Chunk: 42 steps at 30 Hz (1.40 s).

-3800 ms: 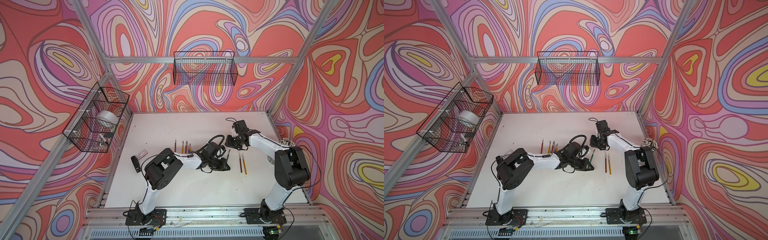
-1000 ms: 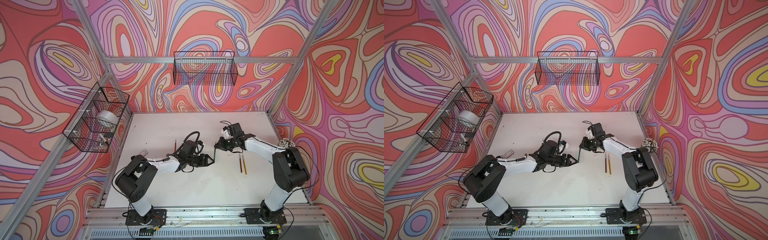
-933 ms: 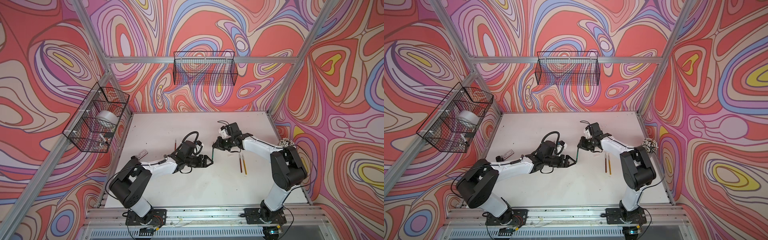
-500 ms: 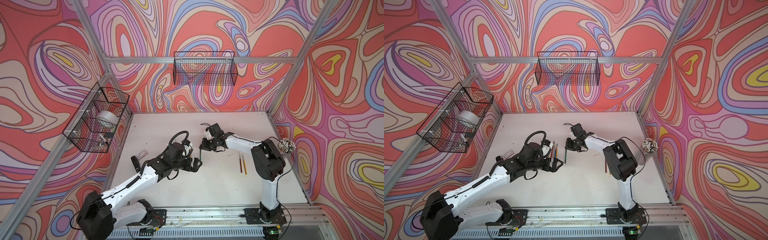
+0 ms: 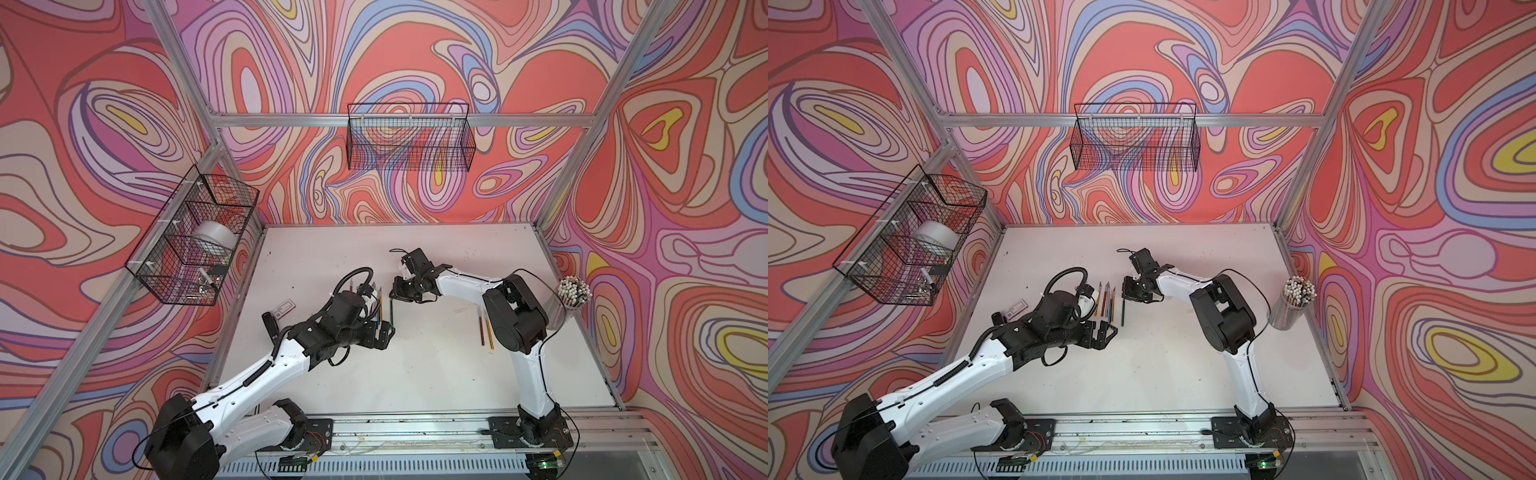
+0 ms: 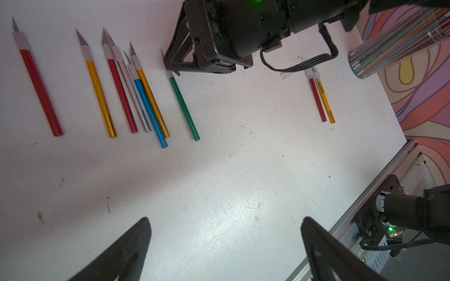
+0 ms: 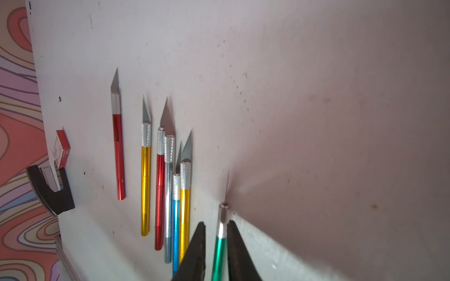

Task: Remove protective caps from carving knives
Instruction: Place the carving knife at the center of the board.

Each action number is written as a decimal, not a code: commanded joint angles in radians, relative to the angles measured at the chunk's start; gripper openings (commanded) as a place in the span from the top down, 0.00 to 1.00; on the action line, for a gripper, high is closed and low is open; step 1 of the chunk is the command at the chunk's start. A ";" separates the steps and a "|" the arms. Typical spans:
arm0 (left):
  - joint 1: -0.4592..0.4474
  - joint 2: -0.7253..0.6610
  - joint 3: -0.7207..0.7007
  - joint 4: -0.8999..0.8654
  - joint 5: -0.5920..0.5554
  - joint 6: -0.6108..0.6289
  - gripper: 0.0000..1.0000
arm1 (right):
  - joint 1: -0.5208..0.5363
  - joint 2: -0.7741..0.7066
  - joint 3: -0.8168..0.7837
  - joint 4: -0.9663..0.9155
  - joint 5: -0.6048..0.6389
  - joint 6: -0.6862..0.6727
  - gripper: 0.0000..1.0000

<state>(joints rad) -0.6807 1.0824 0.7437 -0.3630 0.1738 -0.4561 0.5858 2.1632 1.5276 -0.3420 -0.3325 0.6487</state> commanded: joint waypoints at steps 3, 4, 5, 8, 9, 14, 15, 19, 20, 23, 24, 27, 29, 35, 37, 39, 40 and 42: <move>0.003 0.013 -0.010 0.004 -0.007 0.007 0.02 | 0.005 0.020 0.049 -0.034 0.032 -0.012 0.75; 0.004 0.014 -0.010 0.006 -0.007 0.007 0.02 | 0.004 0.018 0.055 -0.041 0.033 -0.015 0.74; 0.004 0.013 -0.010 0.010 -0.007 0.005 0.03 | 0.004 0.015 0.061 -0.050 0.036 -0.020 0.74; 0.004 0.017 -0.007 0.014 -0.004 0.004 0.03 | 0.005 -0.010 0.056 -0.070 0.046 -0.042 0.75; 0.004 0.019 -0.007 0.017 -0.004 0.003 0.03 | 0.004 -0.021 0.051 -0.078 0.051 -0.054 0.75; 0.004 0.027 -0.004 0.035 0.013 0.004 0.04 | 0.004 -0.141 -0.051 -0.114 0.126 -0.129 0.77; 0.003 0.029 -0.006 0.047 0.017 0.002 0.04 | 0.003 -0.173 -0.081 -0.122 0.146 -0.142 0.77; 0.004 0.046 -0.009 0.091 0.048 -0.007 0.04 | -0.007 -0.298 -0.201 -0.148 0.209 -0.164 0.77; 0.005 0.054 -0.007 0.115 0.062 -0.009 0.04 | -0.015 -0.332 -0.236 -0.154 0.219 -0.165 0.77; 0.003 0.077 -0.002 0.159 0.090 -0.015 0.05 | -0.045 -0.444 -0.337 -0.170 0.238 -0.161 0.77; 0.004 0.085 0.000 0.169 0.098 -0.018 0.04 | -0.057 -0.474 -0.367 -0.178 0.246 -0.159 0.77; 0.004 0.111 0.005 0.200 0.124 -0.026 0.05 | -0.108 -0.567 -0.455 -0.216 0.262 -0.150 0.77; 0.004 0.128 0.009 0.216 0.140 -0.031 0.05 | -0.151 -0.627 -0.505 -0.253 0.274 -0.141 0.77; 0.003 0.174 0.016 0.267 0.183 -0.053 0.05 | -0.246 -0.734 -0.596 -0.334 0.315 -0.140 0.76; 0.003 0.188 0.016 0.281 0.193 -0.066 0.05 | -0.270 -0.742 -0.605 -0.360 0.337 -0.138 0.76; 0.003 0.205 0.020 0.289 0.198 -0.076 0.05 | -0.300 -0.741 -0.610 -0.386 0.354 -0.137 0.76; 0.003 0.212 0.023 0.289 0.206 -0.077 0.05 | -0.317 -0.741 -0.616 -0.387 0.352 -0.141 0.76; 0.003 0.221 0.025 0.293 0.211 -0.084 0.05 | -0.344 -0.738 -0.627 -0.384 0.341 -0.151 0.76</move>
<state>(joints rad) -0.6807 1.2896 0.7444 -0.1032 0.3588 -0.5213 0.2714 1.4334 0.9211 -0.6907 -0.0135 0.5083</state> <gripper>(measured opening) 0.953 0.241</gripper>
